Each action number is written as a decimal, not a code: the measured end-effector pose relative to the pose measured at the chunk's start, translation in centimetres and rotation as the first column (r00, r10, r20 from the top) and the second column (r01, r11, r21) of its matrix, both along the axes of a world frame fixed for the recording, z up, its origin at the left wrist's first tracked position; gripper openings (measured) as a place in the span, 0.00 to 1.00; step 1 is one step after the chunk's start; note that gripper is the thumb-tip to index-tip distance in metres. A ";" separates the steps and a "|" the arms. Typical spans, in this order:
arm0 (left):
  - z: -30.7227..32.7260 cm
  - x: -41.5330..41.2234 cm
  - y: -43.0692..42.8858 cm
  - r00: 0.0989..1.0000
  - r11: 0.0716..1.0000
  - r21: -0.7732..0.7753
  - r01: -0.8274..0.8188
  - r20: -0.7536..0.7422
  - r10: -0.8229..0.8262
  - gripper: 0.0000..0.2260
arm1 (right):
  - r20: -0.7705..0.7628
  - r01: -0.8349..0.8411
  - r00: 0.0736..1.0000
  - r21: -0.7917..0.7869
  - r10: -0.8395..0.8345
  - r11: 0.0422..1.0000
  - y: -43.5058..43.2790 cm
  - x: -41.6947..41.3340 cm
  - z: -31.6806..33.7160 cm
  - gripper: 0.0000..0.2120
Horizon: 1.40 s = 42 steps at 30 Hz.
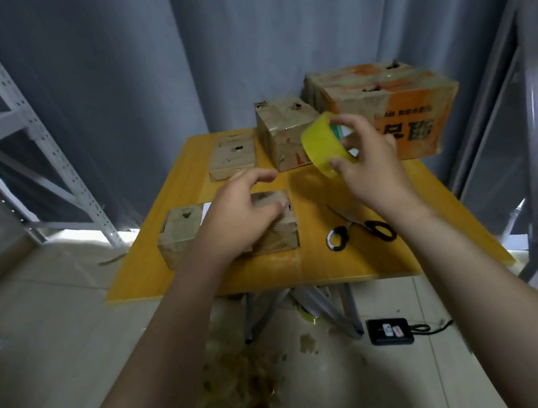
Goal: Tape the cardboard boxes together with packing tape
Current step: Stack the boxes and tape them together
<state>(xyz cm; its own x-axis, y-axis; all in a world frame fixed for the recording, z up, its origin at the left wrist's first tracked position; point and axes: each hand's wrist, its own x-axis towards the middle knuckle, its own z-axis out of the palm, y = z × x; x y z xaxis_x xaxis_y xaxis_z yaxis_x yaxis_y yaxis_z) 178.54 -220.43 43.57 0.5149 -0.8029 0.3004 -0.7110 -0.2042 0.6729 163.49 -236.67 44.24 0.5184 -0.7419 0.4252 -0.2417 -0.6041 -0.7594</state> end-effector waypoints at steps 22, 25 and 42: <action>-0.3 -0.4 1.1 0.983 0.896 -0.439 0.061 -0.128 -0.130 0.07 | 0.047 -0.251 0.964 -0.171 0.262 0.953 3.3 1.6 3.2 0.05; -0.2 -1.0 1.1 0.977 0.897 -0.441 0.022 -0.182 -0.113 0.09 | 0.088 -0.255 0.958 -0.179 0.274 0.950 3.8 2.1 3.4 0.01; 4.5 -5.9 6.0 0.858 0.992 -0.119 0.046 -0.504 -0.100 0.15 | 0.244 -0.201 0.930 -0.292 0.276 0.935 7.5 2.0 4.5 0.07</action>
